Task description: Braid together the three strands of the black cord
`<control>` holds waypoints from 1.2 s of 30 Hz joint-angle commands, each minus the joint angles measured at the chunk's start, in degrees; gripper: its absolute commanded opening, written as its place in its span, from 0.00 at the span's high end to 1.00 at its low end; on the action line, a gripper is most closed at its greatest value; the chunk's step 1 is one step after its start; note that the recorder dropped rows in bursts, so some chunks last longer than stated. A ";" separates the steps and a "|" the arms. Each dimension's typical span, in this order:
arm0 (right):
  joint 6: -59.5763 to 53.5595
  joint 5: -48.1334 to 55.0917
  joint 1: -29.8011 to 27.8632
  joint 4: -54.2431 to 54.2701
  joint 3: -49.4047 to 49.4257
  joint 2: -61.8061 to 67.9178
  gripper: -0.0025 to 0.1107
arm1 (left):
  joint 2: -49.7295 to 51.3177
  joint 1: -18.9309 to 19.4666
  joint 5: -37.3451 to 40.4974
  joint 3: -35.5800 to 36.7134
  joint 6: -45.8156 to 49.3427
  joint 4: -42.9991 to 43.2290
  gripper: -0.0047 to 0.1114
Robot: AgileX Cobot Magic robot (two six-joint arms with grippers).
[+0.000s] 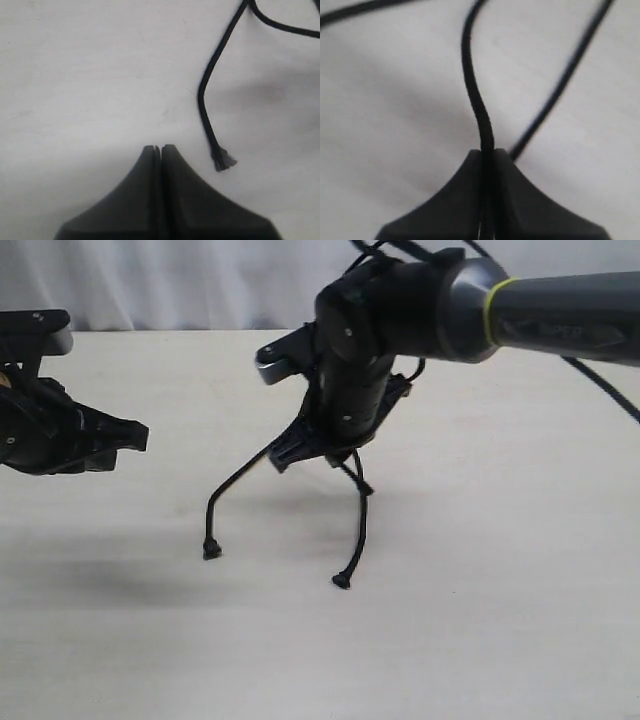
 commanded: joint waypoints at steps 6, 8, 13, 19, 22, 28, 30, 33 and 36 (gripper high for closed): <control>-3.29 0.18 -10.47 2.69 6.23 0.02 0.94 | -0.11 -11.84 -2.55 -0.38 0.37 -0.25 0.96; -4.08 -2.42 -11.87 6.04 7.56 0.02 0.94 | -0.11 -14.78 -5.34 -0.38 0.10 -0.36 0.96; -4.47 -4.93 -12.51 7.59 9.78 0.02 0.84 | 0.82 -19.65 -10.93 -0.49 -1.13 -0.45 0.96; -4.47 -2.49 -13.31 10.61 9.68 -0.26 0.53 | 7.22 -21.34 -0.92 -7.82 -4.43 0.84 0.96; -4.47 -1.84 -16.20 14.81 9.57 -1.70 0.48 | 12.77 -22.41 7.29 -15.80 -5.43 5.15 0.96; -4.47 -0.17 -24.96 19.32 9.68 -6.70 0.49 | 24.64 -27.20 12.51 -27.18 -8.29 10.22 0.95; -4.73 0.89 -27.35 19.32 9.69 -8.06 0.49 | 27.61 -29.44 12.62 -29.30 -8.18 10.11 0.89; -4.84 1.42 -29.53 18.64 9.69 -9.67 0.49 | 31.27 -32.32 12.96 -31.76 -7.10 10.11 0.76; -4.84 1.31 -30.14 18.42 9.69 -10.27 0.49 | 34.07 -33.94 12.61 -33.40 -7.10 10.11 0.65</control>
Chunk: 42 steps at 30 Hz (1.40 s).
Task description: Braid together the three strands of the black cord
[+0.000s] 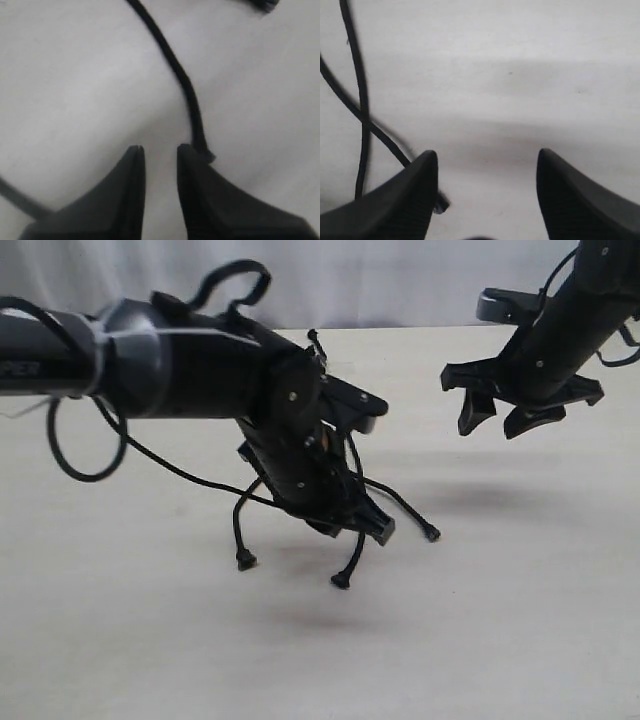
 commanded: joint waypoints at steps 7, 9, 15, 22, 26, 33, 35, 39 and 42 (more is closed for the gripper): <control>-0.42 0.54 -1.07 0.27 0.15 -1.41 0.49 | 6.98 -2.69 -3.32 -2.40 0.00 0.12 0.62; -0.42 0.90 -1.07 0.24 0.15 -1.41 0.49 | 8.04 -2.69 -4.48 -2.40 0.00 -0.64 0.62; -0.42 1.15 -1.07 0.24 0.15 -1.41 0.49 | 8.67 -2.69 -6.72 -2.40 0.00 -5.60 0.62; -0.42 1.42 -1.07 0.24 0.15 -1.41 0.49 | 12.76 -2.42 -5.98 -2.40 -5.80 1.77 0.68; -1.01 2.13 -1.07 0.24 0.15 -1.41 0.49 | 11.97 -2.42 -3.69 -3.06 -5.70 3.00 0.96; -3.06 1.11 -0.78 7.17 0.15 -1.41 0.49 | 5.68 -1.51 2.53 -10.75 -5.81 16.45 0.96; -3.55 0.99 0.06 10.20 0.15 -1.41 0.49 | 5.40 0.20 5.64 -12.33 -5.81 19.17 0.96; -3.55 0.95 3.47 10.55 0.15 -1.41 0.49 | 5.82 5.24 7.65 -12.58 -5.81 19.69 0.96; -3.55 0.44 6.80 10.55 0.15 -1.41 0.49 | 7.33 9.36 7.40 -12.58 -5.81 19.69 0.96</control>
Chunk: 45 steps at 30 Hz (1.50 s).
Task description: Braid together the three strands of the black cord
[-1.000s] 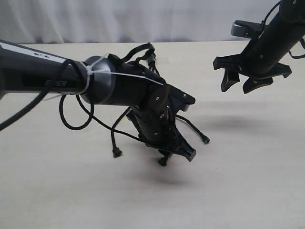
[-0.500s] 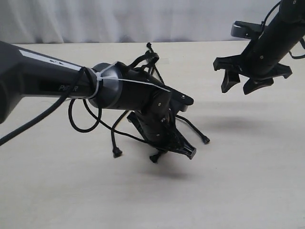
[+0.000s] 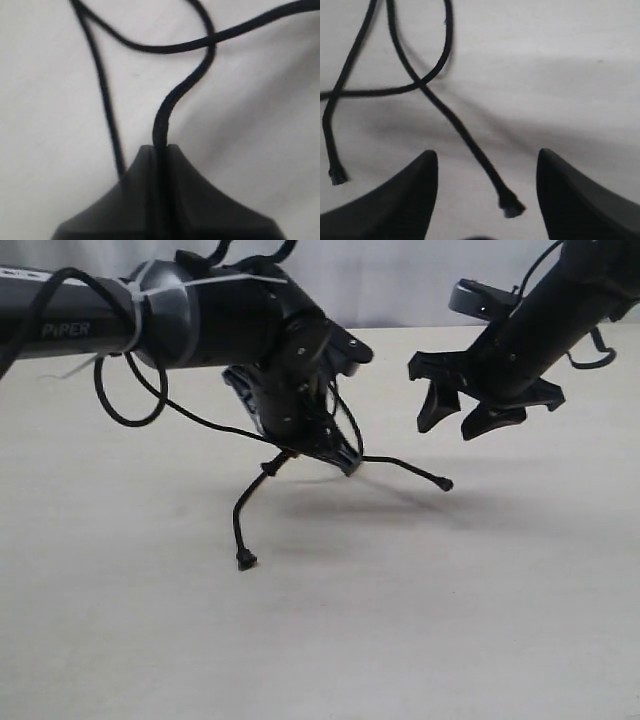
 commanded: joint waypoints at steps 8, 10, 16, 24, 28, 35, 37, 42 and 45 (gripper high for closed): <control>-0.62 -6.82 14.04 0.52 0.15 0.25 0.49 | 6.51 11.79 2.09 -0.11 -0.45 -0.62 0.96; -0.62 -7.88 16.60 0.52 0.15 1.12 0.49 | 7.14 12.44 3.04 -0.11 -0.45 -0.87 0.96; -0.62 -8.92 24.40 -3.89 0.15 5.24 0.48 | 7.17 13.56 6.76 -0.11 1.04 -0.69 0.79; -0.20 -15.54 28.72 -2.90 0.15 7.45 0.48 | 5.04 15.64 10.49 -0.11 1.07 -0.71 0.55; -1.98 -19.29 31.88 -3.57 -0.59 8.96 0.48 | 0.51 21.80 12.67 -0.11 1.07 -4.83 0.55; 7.61 -15.69 35.72 -18.80 -11.33 18.89 0.49 | -3.62 27.07 16.52 -0.11 4.02 -13.11 0.55; 7.40 -11.31 35.96 -19.23 -15.04 21.97 0.51 | -3.85 27.07 16.54 -0.11 4.02 -14.06 0.55; 2.33 1.36 35.96 -19.23 -21.41 24.94 0.87 | -3.85 27.07 17.89 -0.11 4.02 -16.32 0.55; 1.75 3.04 35.24 -19.23 -22.72 23.03 0.94 | -3.85 27.07 18.87 0.07 4.02 -18.38 0.55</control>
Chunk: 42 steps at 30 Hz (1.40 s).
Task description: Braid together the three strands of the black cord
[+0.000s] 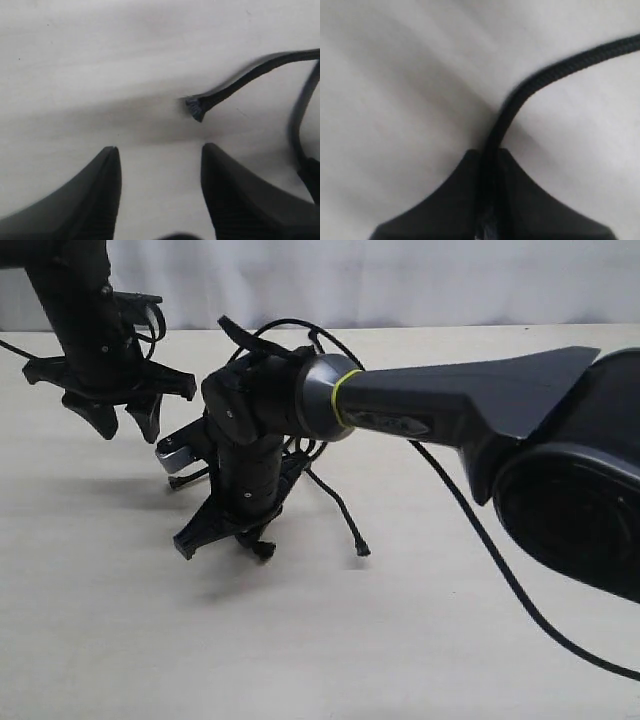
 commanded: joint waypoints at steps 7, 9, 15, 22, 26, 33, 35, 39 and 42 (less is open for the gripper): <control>-4.42 7.16 -6.74 -1.74 -1.38 -6.72 0.94 | -0.65 -2.42 -4.55 7.11 0.15 -5.87 0.55; -5.46 6.98 -8.60 -1.74 -0.21 -7.72 0.94 | -0.65 -4.72 -9.22 9.84 0.25 -8.18 0.55; -7.54 4.34 -14.51 -1.88 5.19 -8.60 0.94 | 0.56 -13.76 -26.88 13.61 -0.48 -12.08 0.56; -9.88 2.90 -18.21 -0.08 6.61 -9.12 0.94 | 7.23 -16.91 -31.92 13.61 -6.37 -13.92 0.74; -10.66 1.35 -18.24 -1.36 6.61 -9.76 0.94 | 8.46 -18.00 -31.22 13.61 -6.12 -14.20 0.90; -12.15 -2.87 -23.21 3.66 11.31 -9.76 0.94 | 2.78 -17.39 -27.99 13.51 -6.12 -9.92 0.92; -15.99 -5.17 -25.13 9.17 14.30 -9.76 0.94 | -1.97 -16.53 -27.32 13.51 -6.12 -6.29 0.92; -19.17 -7.89 -25.60 13.61 19.62 -9.76 0.94 | -6.31 -14.55 -25.59 13.51 -6.12 -2.43 0.92; -22.10 -7.29 -25.60 19.23 21.30 -9.76 0.94 | -5.61 -13.14 -25.82 13.73 -6.12 -2.57 0.92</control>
